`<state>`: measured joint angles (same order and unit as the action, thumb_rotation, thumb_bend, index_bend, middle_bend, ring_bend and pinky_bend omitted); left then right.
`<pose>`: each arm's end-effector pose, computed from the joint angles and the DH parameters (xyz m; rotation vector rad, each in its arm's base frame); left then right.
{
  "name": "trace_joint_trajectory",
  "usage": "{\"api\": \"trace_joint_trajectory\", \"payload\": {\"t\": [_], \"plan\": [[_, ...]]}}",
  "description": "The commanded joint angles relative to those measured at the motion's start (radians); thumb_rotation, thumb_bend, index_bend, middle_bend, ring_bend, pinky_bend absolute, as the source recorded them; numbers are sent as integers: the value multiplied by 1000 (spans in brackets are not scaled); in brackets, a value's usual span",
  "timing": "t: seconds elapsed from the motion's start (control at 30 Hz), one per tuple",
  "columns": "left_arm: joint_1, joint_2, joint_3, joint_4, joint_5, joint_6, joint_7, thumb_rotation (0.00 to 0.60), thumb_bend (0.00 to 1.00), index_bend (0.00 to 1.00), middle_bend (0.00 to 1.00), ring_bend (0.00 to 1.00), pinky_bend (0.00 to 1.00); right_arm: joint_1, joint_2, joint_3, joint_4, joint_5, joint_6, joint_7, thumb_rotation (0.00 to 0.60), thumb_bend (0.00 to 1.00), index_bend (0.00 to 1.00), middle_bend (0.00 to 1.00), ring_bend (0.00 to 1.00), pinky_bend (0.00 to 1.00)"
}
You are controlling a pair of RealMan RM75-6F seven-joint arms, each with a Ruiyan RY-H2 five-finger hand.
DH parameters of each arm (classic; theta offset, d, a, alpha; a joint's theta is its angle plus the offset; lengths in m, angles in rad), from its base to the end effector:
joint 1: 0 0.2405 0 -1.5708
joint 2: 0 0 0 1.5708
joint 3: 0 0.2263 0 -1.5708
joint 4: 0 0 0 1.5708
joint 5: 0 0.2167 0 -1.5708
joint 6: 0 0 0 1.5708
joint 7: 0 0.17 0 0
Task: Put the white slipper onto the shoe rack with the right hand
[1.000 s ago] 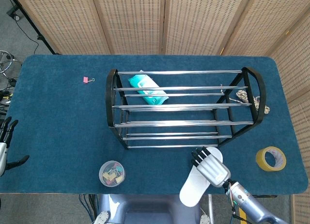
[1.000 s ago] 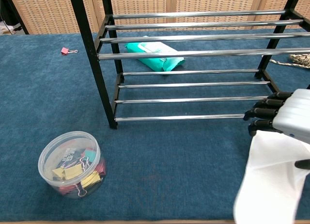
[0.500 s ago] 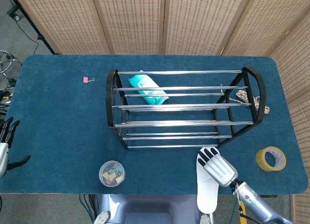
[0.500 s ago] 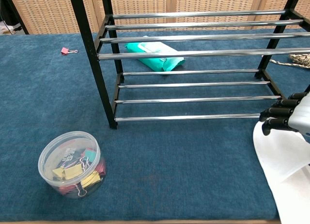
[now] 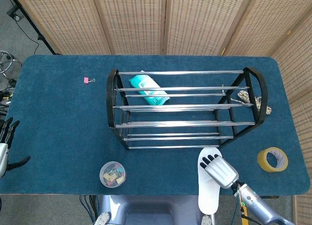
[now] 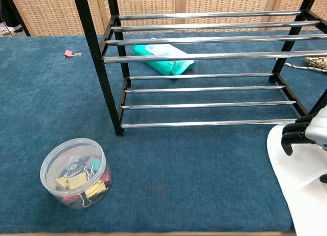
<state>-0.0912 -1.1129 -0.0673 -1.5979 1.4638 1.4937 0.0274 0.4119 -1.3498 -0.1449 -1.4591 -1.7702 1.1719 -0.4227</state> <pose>-0.2921 0.2111 0.1499 -1.3544 -0.8590 -0.8773 -0.2195 -0.2169 -0.0060 2.2034 -0.3994 0.6942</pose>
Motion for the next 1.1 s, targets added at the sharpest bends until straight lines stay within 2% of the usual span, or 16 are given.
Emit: {"api": "trace_joint_trajectory", "payload": {"t": [0.03, 0.17, 0.5, 0.73, 0.9, 1.03, 1.1], "plan": [[0, -1, 0, 0, 0, 1, 2, 600, 0, 0, 0, 0, 0, -14, -10, -5, 33, -12, 29, 39, 600, 176, 412, 383, 449, 664], [1, -2, 1, -2, 0, 2, 3, 600, 0, 0, 0, 0, 0, -31, -21, -6, 61, -15, 61, 78, 600, 176, 420, 402, 497, 729], [1, -7, 0, -2, -2, 2, 12, 600, 0, 0, 0, 0, 0, -81, -68, -13, 152, -34, 151, 180, 600, 192, 446, 430, 540, 772], [3, -7, 0, -3, -2, 5, 9, 600, 0, 0, 0, 0, 0, -97, -105, -16, 213, -59, 199, 246, 600, 409, 496, 469, 576, 805], [2, -7, -1, -2, -4, 4, 9, 600, 0, 0, 0, 0, 0, -107, -129, -17, 249, -75, 231, 285, 600, 448, 532, 487, 588, 814], [3, -8, -1, -3, -3, 5, 10, 600, 0, 0, 0, 0, 0, -111, -145, -16, 279, -87, 253, 301, 600, 595, 584, 513, 614, 834], [3, -8, -1, -3, -3, 6, 9, 600, 0, 0, 0, 0, 0, -113, -153, -16, 294, -93, 261, 306, 600, 614, 591, 518, 618, 837]]}}
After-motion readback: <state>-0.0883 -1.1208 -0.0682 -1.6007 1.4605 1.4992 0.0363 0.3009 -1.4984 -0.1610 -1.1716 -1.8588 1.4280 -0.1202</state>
